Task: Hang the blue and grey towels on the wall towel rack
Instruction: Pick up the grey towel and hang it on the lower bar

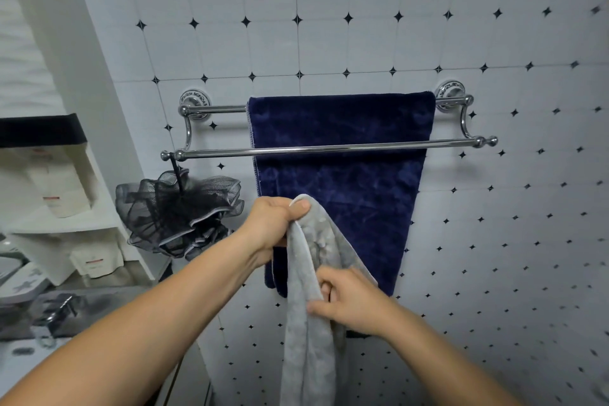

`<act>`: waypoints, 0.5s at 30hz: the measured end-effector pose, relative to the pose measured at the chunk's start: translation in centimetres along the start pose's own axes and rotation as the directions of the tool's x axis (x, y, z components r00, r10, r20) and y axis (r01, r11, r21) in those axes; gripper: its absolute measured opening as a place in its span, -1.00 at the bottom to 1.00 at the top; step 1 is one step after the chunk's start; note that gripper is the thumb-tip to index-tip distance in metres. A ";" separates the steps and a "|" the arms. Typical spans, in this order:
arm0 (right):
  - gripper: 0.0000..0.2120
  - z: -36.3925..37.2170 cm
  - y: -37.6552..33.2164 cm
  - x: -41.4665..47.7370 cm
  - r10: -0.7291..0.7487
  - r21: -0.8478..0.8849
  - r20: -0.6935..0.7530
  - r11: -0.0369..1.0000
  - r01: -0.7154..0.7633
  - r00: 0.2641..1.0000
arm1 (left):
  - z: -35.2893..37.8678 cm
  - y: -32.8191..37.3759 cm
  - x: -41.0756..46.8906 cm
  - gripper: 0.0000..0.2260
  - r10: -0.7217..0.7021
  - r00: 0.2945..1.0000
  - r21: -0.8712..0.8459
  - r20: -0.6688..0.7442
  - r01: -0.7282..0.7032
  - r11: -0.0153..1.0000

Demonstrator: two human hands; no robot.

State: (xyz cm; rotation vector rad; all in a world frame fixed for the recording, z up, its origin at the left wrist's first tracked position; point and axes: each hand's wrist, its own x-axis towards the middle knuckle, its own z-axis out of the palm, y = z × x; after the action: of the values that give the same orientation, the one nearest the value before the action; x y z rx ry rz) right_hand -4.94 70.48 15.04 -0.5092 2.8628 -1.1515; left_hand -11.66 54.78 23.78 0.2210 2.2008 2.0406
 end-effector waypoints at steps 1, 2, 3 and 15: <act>-0.70 0.1 0.2 -0.1 0.027 0.018 0.034 0.999 -0.027 0.999 | -0.3 0.1 0.1 -0.76 0.019 1.000 0.019 0.008 -0.019 1.000; -0.69 -0.1 0.5 -0.1 0.054 0.057 -0.003 0.997 -0.054 0.999 | -0.6 0.3 0.1 -0.78 0.041 0.999 0.040 0.028 -0.042 0.998; -0.71 -0.5 0.8 0.1 0.074 0.113 -0.116 0.992 -0.061 0.990 | -1.0 0.4 0.1 -0.80 0.065 0.996 0.058 0.056 -0.068 0.996; -0.76 -3.3 5.2 2.5 0.120 0.130 0.049 0.983 -0.126 0.992 | -4.3 2.1 -0.7 -0.75 0.219 0.968 0.090 0.126 -0.231 0.969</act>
State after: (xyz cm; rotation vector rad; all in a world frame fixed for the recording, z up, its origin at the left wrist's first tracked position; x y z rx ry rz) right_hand -9.25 75.39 14.20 -0.3410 2.7153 -1.2835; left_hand -11.77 50.54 26.20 0.6115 2.3039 1.9628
